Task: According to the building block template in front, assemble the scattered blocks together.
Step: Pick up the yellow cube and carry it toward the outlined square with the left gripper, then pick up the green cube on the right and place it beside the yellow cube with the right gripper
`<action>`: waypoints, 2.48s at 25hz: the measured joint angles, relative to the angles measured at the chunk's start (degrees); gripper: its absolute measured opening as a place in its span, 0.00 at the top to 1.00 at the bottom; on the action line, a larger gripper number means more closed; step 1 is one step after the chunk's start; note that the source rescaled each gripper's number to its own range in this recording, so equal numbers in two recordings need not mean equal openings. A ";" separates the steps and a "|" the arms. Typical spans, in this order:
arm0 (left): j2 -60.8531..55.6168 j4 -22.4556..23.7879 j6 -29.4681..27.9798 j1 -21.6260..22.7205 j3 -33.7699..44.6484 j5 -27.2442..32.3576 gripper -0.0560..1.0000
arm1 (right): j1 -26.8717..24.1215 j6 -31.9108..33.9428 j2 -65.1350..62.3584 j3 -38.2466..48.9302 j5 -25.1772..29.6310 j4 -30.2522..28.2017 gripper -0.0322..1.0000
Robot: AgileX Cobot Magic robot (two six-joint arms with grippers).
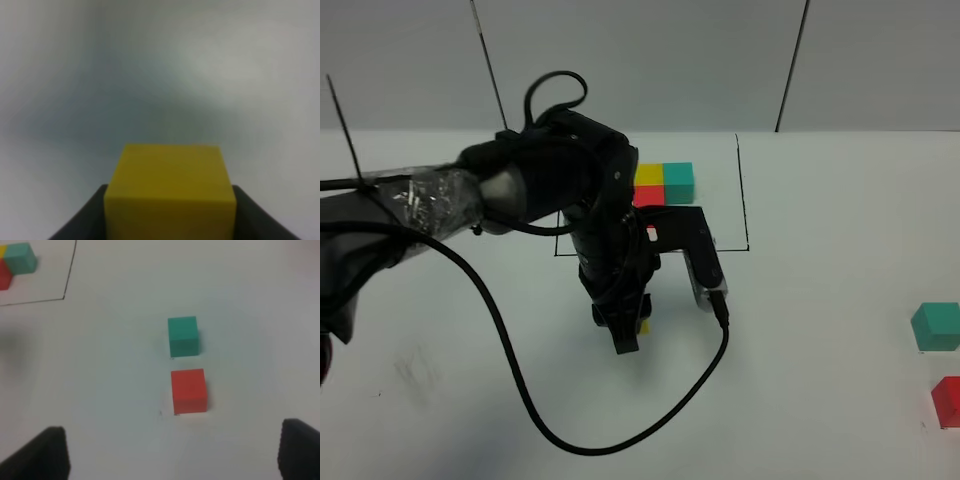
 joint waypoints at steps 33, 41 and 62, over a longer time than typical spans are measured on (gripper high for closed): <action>7.52 -0.36 -0.52 -2.14 -0.20 -6.23 0.67 | 0.00 0.00 0.00 0.00 0.00 0.00 0.28; 4.04 1.34 -7.85 -2.15 -0.20 -3.85 0.00 | 0.00 0.00 0.00 0.00 0.00 0.00 0.28; -27.80 28.53 -50.99 9.50 -0.30 14.21 0.22 | 0.00 0.00 0.00 0.00 0.00 0.00 0.28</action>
